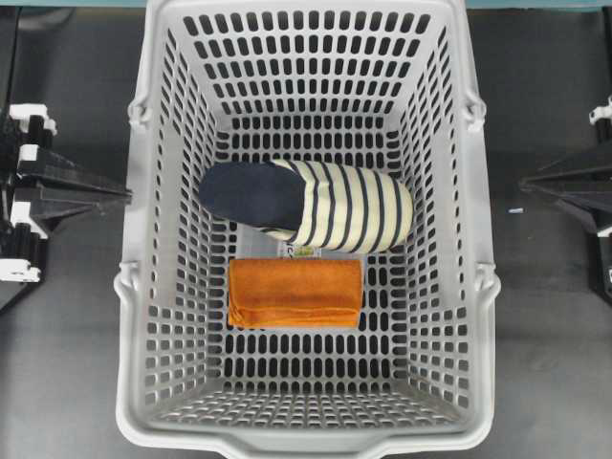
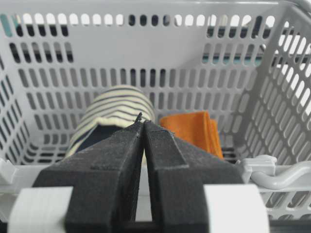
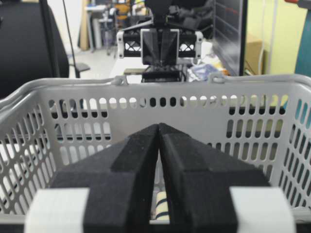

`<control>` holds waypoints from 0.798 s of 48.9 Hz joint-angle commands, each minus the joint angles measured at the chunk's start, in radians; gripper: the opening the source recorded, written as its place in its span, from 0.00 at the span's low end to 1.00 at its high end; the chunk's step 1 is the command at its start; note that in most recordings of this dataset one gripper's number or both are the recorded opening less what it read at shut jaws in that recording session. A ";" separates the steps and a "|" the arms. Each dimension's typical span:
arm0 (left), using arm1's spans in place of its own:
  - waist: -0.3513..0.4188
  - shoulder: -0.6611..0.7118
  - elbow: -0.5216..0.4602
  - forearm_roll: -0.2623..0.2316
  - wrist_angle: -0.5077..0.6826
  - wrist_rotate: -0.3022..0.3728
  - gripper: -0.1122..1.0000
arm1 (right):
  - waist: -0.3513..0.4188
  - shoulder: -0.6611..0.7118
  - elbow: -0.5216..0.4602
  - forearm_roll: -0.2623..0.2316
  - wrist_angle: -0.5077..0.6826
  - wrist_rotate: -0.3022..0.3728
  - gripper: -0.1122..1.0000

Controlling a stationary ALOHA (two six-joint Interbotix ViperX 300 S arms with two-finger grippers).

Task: Pick up the orange cloth from the shopping basket with the left arm.
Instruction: 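Lower the left gripper into the basket over the orange cloth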

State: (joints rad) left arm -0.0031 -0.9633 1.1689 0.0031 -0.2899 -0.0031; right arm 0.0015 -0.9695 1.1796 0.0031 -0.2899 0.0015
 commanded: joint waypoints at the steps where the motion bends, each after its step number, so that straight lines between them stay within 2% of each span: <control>1: -0.014 0.021 -0.049 0.041 -0.005 -0.014 0.15 | 0.014 0.011 -0.011 0.003 -0.012 0.023 0.10; 6: -0.014 0.054 -0.094 0.041 0.020 -0.029 0.11 | 0.014 -0.002 -0.012 0.023 -0.009 0.028 0.10; 13: -0.017 0.124 -0.183 0.041 0.103 -0.035 0.11 | 0.014 -0.005 -0.012 0.025 -0.009 0.069 0.10; 20: -0.020 0.210 -0.310 0.041 0.233 -0.028 0.11 | 0.014 -0.006 -0.012 0.025 0.021 0.124 0.10; 28: -0.020 0.321 -0.466 0.041 0.425 -0.028 0.11 | 0.012 -0.012 -0.012 0.023 0.078 0.126 0.12; 30: -0.020 0.348 -0.500 0.041 0.472 -0.028 0.11 | 0.012 -0.017 -0.014 0.023 0.087 0.127 0.16; 32: -0.020 0.374 -0.532 0.041 0.518 -0.028 0.11 | 0.011 -0.020 -0.014 0.023 0.095 0.130 0.24; 39: -0.023 0.471 -0.632 0.041 0.655 -0.028 0.11 | 0.011 -0.029 -0.015 0.021 0.101 0.133 0.63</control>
State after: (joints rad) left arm -0.0215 -0.5400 0.6167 0.0414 0.2961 -0.0322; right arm 0.0153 -1.0002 1.1796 0.0215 -0.1871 0.1335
